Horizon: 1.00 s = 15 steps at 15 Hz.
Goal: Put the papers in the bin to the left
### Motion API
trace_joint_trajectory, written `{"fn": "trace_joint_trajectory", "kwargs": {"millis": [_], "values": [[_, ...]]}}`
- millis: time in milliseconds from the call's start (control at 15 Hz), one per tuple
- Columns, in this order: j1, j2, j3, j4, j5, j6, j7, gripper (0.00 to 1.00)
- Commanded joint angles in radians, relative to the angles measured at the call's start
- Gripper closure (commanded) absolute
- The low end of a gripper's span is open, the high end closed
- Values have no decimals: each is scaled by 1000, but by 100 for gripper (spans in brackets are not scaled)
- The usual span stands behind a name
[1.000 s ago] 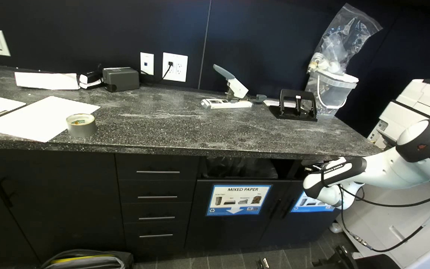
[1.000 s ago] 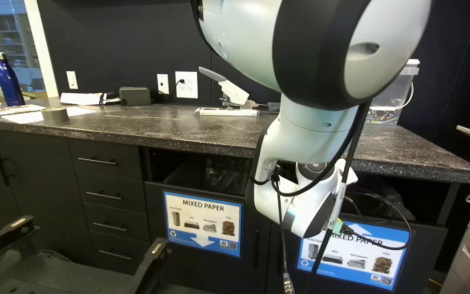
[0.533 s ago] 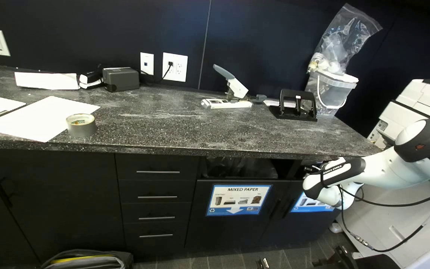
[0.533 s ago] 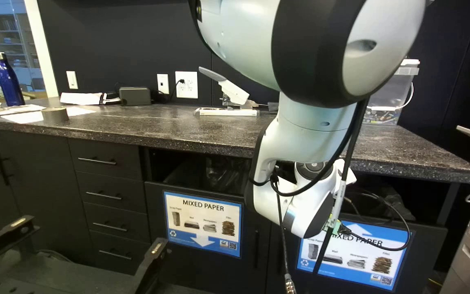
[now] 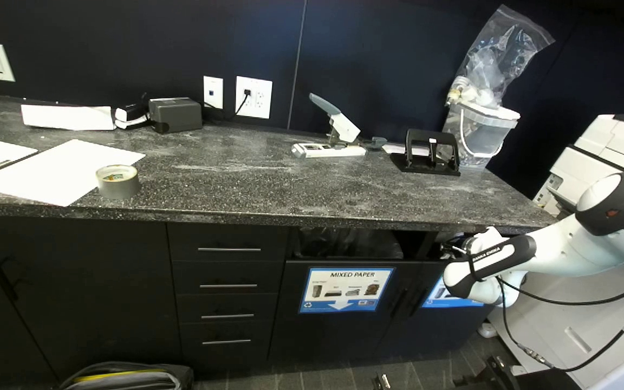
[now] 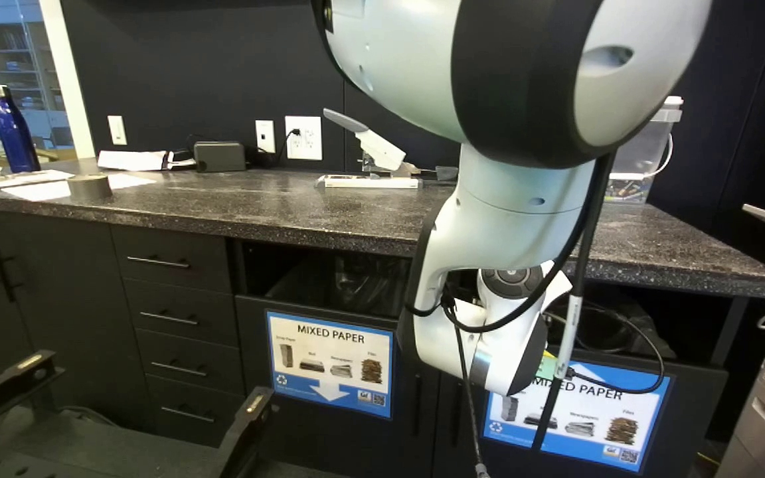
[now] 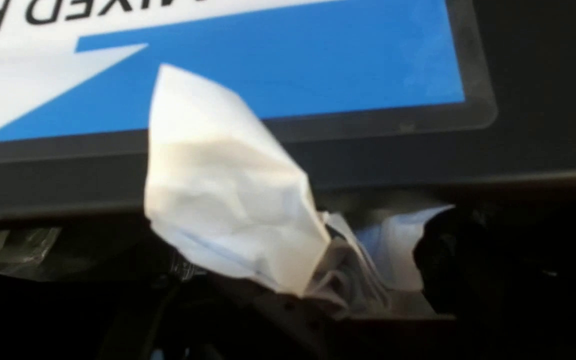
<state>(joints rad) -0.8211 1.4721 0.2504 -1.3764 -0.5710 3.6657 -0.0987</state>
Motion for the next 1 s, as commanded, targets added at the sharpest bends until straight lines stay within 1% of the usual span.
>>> {"fn": "trace_joint_trajectory", "kwargs": {"millis": [0, 67, 133, 200, 400, 600, 733, 800, 867, 933], "values": [[94, -68, -114, -23, -4, 57, 28, 0], [134, -70, -163, -9, 45, 95, 15, 0], [162, -76, -199, -10, 69, 128, 10, 0], [169, -92, -193, -33, 130, 148, -69, 0], [224, -119, -249, -81, 213, 180, -115, 0], [249, -179, -276, -176, 232, 159, -129, 0], [267, -242, -301, -266, 249, 129, -130, 0], [298, -270, -358, -301, 207, 124, -51, 0], [306, -300, -372, -342, 203, 120, -51, 0], [327, -341, -399, -395, 216, 111, -51, 0]]}}
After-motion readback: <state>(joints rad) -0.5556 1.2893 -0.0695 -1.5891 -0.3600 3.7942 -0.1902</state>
